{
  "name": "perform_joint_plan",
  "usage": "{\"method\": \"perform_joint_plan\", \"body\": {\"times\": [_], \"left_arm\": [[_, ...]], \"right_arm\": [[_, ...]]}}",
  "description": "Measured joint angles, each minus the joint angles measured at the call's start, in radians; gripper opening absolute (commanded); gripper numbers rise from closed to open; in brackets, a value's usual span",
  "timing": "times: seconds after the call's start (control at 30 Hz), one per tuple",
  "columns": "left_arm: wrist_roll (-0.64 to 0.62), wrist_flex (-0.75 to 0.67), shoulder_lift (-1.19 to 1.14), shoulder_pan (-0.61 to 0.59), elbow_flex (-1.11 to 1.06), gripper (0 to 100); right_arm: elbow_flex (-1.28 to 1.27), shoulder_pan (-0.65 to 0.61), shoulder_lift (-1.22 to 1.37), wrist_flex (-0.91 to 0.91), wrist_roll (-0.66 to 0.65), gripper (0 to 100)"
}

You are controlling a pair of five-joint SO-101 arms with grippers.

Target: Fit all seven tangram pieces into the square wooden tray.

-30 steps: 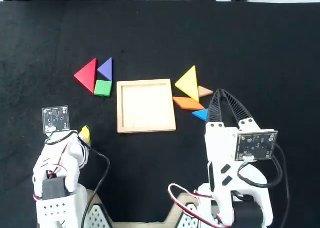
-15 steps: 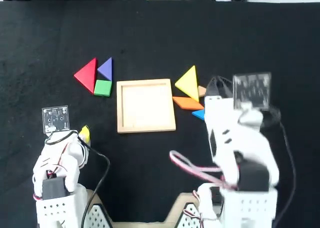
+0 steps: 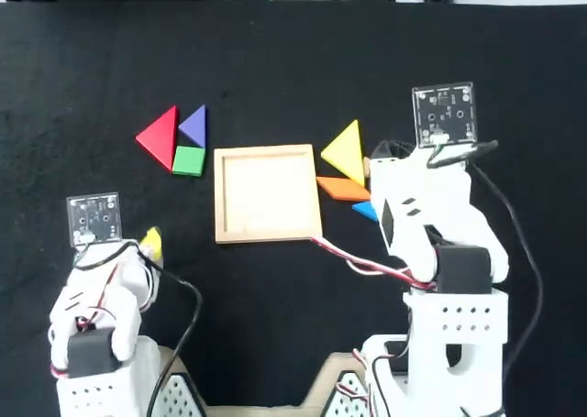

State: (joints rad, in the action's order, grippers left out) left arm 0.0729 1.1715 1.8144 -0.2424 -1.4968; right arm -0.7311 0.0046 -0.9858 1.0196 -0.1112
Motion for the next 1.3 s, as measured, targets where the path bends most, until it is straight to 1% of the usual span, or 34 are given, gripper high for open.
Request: {"method": "perform_joint_plan", "body": {"times": [0.1,0.3,0.37,0.47,0.67,0.77,0.87,1.1,1.17,1.3], "left_arm": [[0.006,0.0,0.0,0.0,0.058,19],[0.029,0.002,0.002,0.0,0.144,19],[0.029,0.002,-0.029,0.0,0.18,19],[0.029,0.002,-0.118,0.038,0.253,19],[-0.031,0.002,-0.419,0.114,0.433,19],[-0.063,-0.005,-0.597,0.127,0.506,19],[-0.095,-0.064,-0.763,0.127,0.545,19],[-0.187,-0.247,-1.114,0.117,0.557,19],[-0.19,-0.284,-1.194,0.117,0.557,19],[-0.19,-0.328,-1.301,0.117,0.566,19]], "right_arm": [[0.0,0.0,0.008,0.0,-0.009,1.5],[0.0,0.0,0.009,0.026,-0.11,1.5],[0.0,0.0,0.009,0.035,-0.12,1.5],[0.0,0.0,0.009,0.052,-0.124,1.5],[0.0,0.0,0.009,0.054,-0.124,2.2],[0.0,0.0,0.009,0.054,-0.124,9.7],[0.0,0.0,0.009,0.072,-0.124,15.2],[0.0,0.0,0.009,0.089,-0.124,15.2],[0.0,0.0,0.009,0.089,-0.124,15.2],[0.0,-0.003,0.009,0.086,-0.173,15.2]]}}
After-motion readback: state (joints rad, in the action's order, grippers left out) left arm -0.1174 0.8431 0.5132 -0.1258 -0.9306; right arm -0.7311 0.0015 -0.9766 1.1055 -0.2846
